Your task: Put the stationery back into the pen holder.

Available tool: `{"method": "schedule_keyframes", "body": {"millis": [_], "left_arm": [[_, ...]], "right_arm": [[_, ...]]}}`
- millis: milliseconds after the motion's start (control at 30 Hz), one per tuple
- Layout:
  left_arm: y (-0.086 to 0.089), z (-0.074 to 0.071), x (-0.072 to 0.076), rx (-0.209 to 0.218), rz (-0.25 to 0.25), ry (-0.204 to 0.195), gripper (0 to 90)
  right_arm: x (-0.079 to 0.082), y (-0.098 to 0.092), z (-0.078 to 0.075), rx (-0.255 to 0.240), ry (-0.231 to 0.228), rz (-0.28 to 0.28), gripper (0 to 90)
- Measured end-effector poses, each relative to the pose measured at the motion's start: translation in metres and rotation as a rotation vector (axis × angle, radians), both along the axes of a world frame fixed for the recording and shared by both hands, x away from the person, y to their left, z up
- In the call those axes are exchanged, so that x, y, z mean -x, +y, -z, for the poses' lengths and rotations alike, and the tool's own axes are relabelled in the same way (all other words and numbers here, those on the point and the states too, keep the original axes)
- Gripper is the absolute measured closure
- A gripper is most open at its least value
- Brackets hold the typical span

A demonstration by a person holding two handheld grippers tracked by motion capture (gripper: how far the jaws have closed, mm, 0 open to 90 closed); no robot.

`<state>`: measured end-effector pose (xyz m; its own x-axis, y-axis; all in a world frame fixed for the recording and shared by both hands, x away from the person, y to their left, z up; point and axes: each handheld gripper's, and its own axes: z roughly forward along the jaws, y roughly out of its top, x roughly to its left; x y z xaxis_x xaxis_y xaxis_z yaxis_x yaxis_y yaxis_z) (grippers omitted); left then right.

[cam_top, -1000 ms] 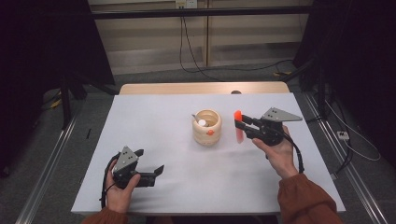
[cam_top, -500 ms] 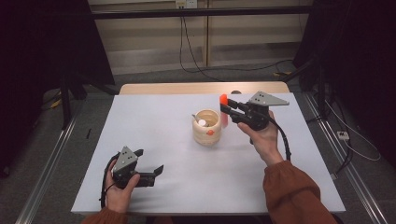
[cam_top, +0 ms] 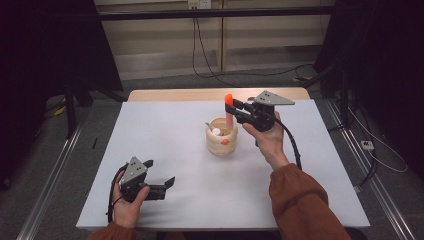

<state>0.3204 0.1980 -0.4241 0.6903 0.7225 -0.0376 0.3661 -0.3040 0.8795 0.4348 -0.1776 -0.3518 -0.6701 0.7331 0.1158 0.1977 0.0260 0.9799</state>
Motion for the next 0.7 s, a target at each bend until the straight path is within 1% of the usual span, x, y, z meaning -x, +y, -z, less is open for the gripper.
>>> {"method": "schedule_keyframes", "body": {"millis": [67,233,333,400,467,567,700], "left_arm": [[0.0,0.0,0.0,0.0,-0.001,-0.001,4.6],[0.0,0.0,0.0,0.001,-0.001,0.001,4.6],[0.001,0.0,0.0,-0.006,0.003,-0.005,4.6],[0.002,0.0,0.0,-0.001,0.007,-0.001,4.6],[0.001,0.0,0.0,0.0,-0.001,-0.003,4.6],[0.001,0.0,0.0,-0.004,0.0,-0.003,4.6],[0.0,0.0,0.0,-0.004,0.001,0.0,4.6]], "right_arm": [[-0.003,0.002,0.005,0.014,0.01,0.004,66.9],[-0.009,0.005,0.015,0.005,0.017,0.013,66.9],[-0.01,0.007,0.02,0.023,0.021,0.005,66.9],[-0.01,0.007,0.024,0.033,0.027,0.008,66.9],[-0.009,0.005,0.03,0.038,0.04,0.01,66.9],[-0.008,0.005,0.038,0.046,0.057,0.009,66.9],[-0.008,0.004,0.044,0.055,0.062,0.01,66.9]]}}
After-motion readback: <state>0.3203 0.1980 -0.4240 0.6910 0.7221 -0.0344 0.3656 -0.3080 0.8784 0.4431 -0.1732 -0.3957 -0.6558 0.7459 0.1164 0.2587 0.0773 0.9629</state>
